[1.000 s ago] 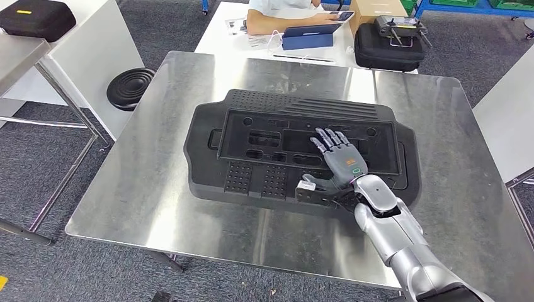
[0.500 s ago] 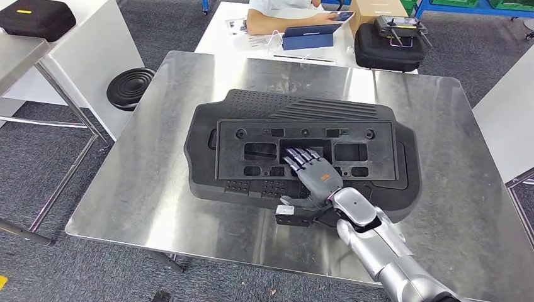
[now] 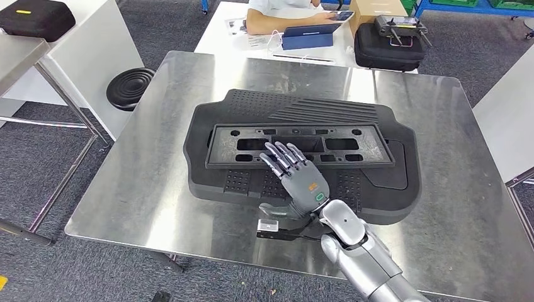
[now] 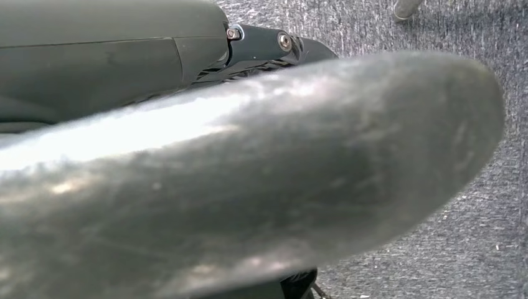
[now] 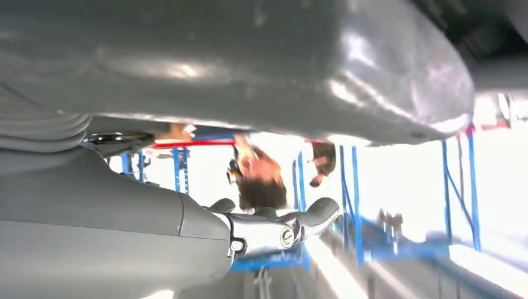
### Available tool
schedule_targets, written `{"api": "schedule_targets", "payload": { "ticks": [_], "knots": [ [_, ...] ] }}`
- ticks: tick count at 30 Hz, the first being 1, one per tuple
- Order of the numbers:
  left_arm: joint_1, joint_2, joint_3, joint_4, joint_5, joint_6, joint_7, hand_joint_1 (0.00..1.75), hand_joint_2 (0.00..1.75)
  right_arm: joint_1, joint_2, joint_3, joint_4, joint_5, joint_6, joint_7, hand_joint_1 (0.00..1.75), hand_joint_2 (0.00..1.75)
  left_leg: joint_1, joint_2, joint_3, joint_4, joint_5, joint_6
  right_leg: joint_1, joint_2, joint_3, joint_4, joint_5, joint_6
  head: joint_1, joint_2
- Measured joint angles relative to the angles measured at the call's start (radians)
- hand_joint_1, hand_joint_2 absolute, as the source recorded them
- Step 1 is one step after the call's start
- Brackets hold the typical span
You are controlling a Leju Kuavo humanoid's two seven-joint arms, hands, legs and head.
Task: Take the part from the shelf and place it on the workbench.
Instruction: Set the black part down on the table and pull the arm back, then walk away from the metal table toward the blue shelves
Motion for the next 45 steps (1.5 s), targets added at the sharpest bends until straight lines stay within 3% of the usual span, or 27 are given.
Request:
{"api": "schedule_targets", "payload": {
  "ticks": [8, 10, 14, 18, 20, 23, 26, 31, 35, 45],
  "knots": [
    [0.007, 0.0, 0.0, 0.0, 0.01, 0.011, -0.009, 0.0, 0.0, 0.098, 0.04, -0.061, -0.221, -0.134, -0.081, -0.067, 0.0, 0.0, 0.0, -0.001, 0.0, 0.0, 0.0, 0.0, -0.001, 0.0, 0.0, 0.0, 0.0, 0.0, 0.0, 0.0],
    [0.012, 0.0, 0.0, 0.0, 0.018, 0.014, -0.015, 0.0, 0.0, 0.129, 0.057, -0.082, -0.288, -0.259, -0.079, -0.108, 0.0, 0.0, 0.0, 0.0, 0.0, 0.0, 0.0, 0.0, -0.001, 0.0, 0.0, 0.0, 0.0, 0.0, 0.0, 0.0],
    [0.025, 0.0, 0.004, 0.0, 0.036, 0.02, -0.031, 0.0, 0.0, 0.196, 0.101, -0.118, -0.429, -0.622, 0.026, -0.174, 0.0, 0.0, 0.0, 0.0, 0.0, 0.0, -0.001, 0.0, -0.001, 0.0, -0.001, 0.0, 0.0, 0.0, 0.0, 0.0],
    [0.038, 0.0, 0.016, 0.0, 0.06, 0.026, -0.048, 0.0, 0.0, 0.273, 0.144, -0.146, -0.547, -0.992, 0.199, -0.211, 0.0, 1.75, 0.0, -0.001, 0.0, 0.0, -0.001, -0.001, 0.0, 0.0, -0.001, 0.0, -0.001, -0.001, 0.0, 0.0],
    [0.047, 0.0, 0.028, 0.0, 0.074, 0.031, -0.055, 0.0, 0.0, 0.334, 0.162, -0.154, -0.614, -1.153, 0.285, -0.219, 0.0, 1.75, 0.0, -0.001, 0.0, 0.0, -0.002, -0.002, 0.0, 0.0, -0.001, 0.0, -0.002, -0.002, 0.0, 0.0],
    [0.058, 0.0, 0.043, 0.0, 0.08, 0.033, -0.058, 0.0, 0.0, 0.433, 0.168, -0.156, -0.697, -1.279, 0.387, -0.222, 0.0, 1.75, 0.0, -0.001, 0.0, 0.0, -0.003, -0.003, 0.0, 0.0, -0.001, 0.0, -0.003, -0.003, 0.0, 0.0],
    [0.063, 0.0, 0.056, 0.0, 0.08, 0.032, -0.07, 0.0, 0.0, 0.524, 0.164, -0.156, -0.757, -1.337, 0.446, -0.249, 0.0, 1.75, 0.0, -0.001, 0.0, 0.0, -0.004, -0.002, 0.0, 0.0, -0.001, 0.0, -0.003, -0.003, 0.0, 0.0],
    [0.068, 0.001, 0.066, 0.0, 0.081, 0.032, -0.075, 0.0, 0.0, 0.6, 0.159, -0.166, -0.816, -1.35, 0.458, -0.266, 0.0, 1.75, 0.0, 0.0, 0.0, 0.0, -0.005, -0.002, -0.001, 0.0, -0.001, -0.001, -0.003, -0.003, 0.0, 0.0],
    [0.068, 0.001, 0.071, 0.0, 0.08, 0.031, -0.078, 0.0, 0.0, 0.63, 0.161, -0.18, -0.847, -1.336, 0.446, -0.282, 0.0, 0.0, 0.0, 0.0, 0.001, 0.0, -0.005, -0.002, -0.001, 0.0, 0.0, -0.001, -0.003, -0.003, 0.0, 0.0],
    [0.074, 0.007, 0.089, -0.002, 0.085, 0.008, -0.094, 0.0, 0.0, 0.73, 0.191, -0.289, -0.941, -1.271, 0.407, -0.348, 0.0, 0.0, 0.0, 0.0, 0.001, 0.0, -0.006, -0.002, 0.0, 0.0, 0.0, -0.001, -0.004, -0.004, 0.0, 0.0]
  ]
}}
